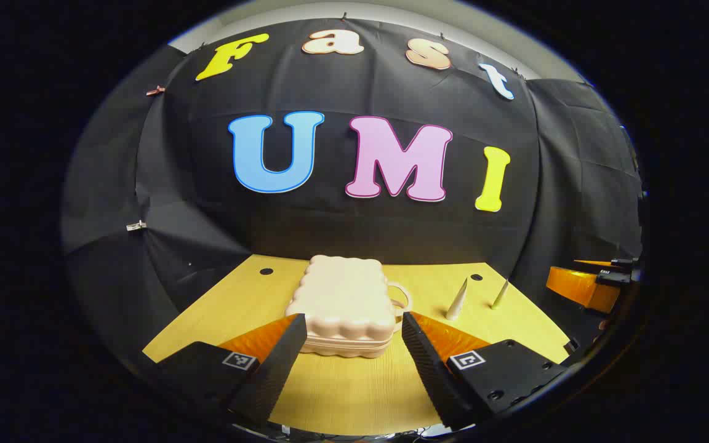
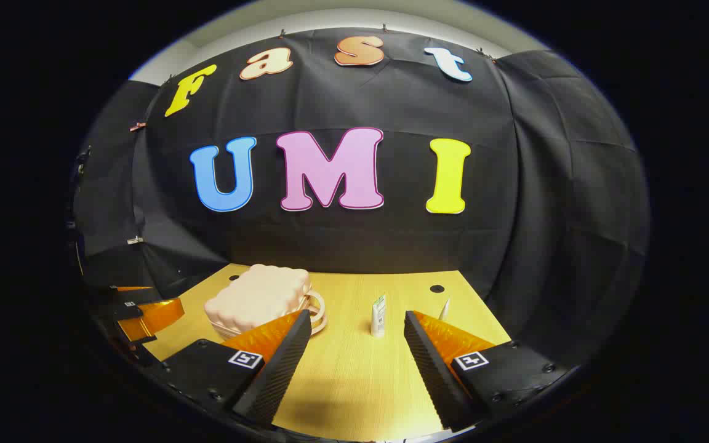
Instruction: First open the suitcase, pack the skin care products into it, and then close the suitcase.
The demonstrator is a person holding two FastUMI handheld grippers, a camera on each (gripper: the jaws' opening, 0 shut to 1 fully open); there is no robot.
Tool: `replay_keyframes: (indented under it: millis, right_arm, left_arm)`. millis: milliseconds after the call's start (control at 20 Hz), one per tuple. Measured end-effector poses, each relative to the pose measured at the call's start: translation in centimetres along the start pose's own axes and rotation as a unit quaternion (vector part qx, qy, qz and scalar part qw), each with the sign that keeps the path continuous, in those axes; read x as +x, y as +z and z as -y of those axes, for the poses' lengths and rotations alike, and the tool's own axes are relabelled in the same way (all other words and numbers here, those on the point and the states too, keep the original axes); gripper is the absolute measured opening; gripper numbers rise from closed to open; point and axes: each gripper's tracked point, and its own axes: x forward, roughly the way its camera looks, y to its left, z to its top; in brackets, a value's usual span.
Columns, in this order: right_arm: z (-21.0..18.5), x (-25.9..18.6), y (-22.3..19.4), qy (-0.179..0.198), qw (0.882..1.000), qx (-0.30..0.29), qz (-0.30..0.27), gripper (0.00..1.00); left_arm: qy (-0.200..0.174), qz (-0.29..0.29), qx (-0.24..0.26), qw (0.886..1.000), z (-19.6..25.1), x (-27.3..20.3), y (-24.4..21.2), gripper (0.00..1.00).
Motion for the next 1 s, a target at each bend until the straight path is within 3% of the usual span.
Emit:
replay_keyframes:
  millis: [850,1000]
  right_arm:
    - [2.0,2.7,-0.9,0.001,1.0,0.016,-0.009,0.97]
    - [3.7,3.3,0.1,-0.017,1.0,0.004,0.002,0.98]
  left_arm:
    - [-0.032,-0.014,0.018,0.999,4.2,3.9,-0.5,0.98]
    - [-0.051,-0.013,0.026,0.998,5.5,5.7,0.4,0.98]
